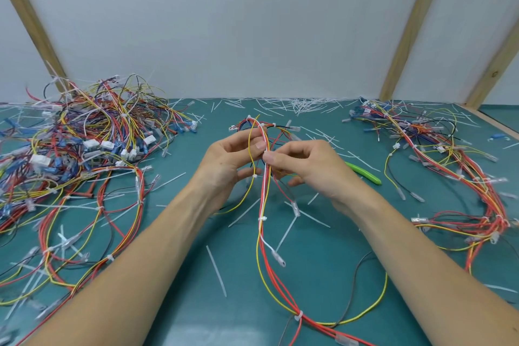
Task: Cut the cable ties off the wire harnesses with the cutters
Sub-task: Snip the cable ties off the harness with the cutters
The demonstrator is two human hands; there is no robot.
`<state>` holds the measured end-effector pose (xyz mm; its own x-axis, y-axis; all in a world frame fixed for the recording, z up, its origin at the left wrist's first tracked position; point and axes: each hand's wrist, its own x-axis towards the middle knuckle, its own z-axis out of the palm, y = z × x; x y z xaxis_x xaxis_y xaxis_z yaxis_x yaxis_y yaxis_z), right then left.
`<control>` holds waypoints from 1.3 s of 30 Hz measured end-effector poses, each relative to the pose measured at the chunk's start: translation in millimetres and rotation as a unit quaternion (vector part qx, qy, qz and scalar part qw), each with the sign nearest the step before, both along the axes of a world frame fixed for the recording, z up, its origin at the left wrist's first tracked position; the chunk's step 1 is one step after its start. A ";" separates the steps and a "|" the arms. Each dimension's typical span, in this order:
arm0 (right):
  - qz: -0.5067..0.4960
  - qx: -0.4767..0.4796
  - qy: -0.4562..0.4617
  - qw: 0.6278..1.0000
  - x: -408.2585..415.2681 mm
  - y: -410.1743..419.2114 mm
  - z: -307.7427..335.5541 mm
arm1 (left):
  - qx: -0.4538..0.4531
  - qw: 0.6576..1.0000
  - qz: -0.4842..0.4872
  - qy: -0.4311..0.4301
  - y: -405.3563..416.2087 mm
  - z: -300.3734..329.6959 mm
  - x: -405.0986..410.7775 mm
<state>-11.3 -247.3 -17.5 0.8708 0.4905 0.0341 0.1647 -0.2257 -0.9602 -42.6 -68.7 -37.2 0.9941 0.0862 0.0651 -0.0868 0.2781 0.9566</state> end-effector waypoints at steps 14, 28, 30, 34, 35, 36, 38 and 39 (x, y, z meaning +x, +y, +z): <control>-0.104 0.170 0.073 0.977 10.0 -5.4 10.2 | 0.116 0.993 0.008 0.028 -5.0 -0.6 -2.2; -0.141 0.162 0.051 0.975 13.7 -6.4 6.5 | 0.291 0.925 0.193 -0.152 -9.5 -2.4 -1.2; -0.148 0.162 0.049 0.974 14.2 -6.2 5.3 | 0.269 0.954 0.079 -0.109 -12.8 -0.8 -4.6; -0.169 0.169 0.048 0.970 15.0 -7.2 5.2 | 0.253 0.964 -0.079 -0.036 -15.1 -2.1 -8.7; -0.175 0.174 0.048 0.968 15.7 -7.7 4.9 | 0.241 0.965 -0.097 -0.032 -15.1 -1.9 -9.1; -0.177 0.178 0.049 0.967 16.2 -8.1 4.4 | 0.231 0.966 -0.109 -0.031 -14.2 -2.4 -9.0; -0.178 0.179 0.052 0.966 16.6 -7.9 4.1 | 0.224 0.966 -0.122 -0.041 -13.0 -2.0 -9.5; -0.175 0.179 0.053 0.967 16.8 -7.8 4.2 | 0.223 0.966 -0.124 -0.047 -12.6 -1.7 -9.7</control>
<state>5.6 -255.1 -13.3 0.9893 0.1374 0.0486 0.0349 0.1003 -0.9943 -52.3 -81.3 -39.0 0.9685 -0.2118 0.1311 -0.1620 -0.1355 0.9774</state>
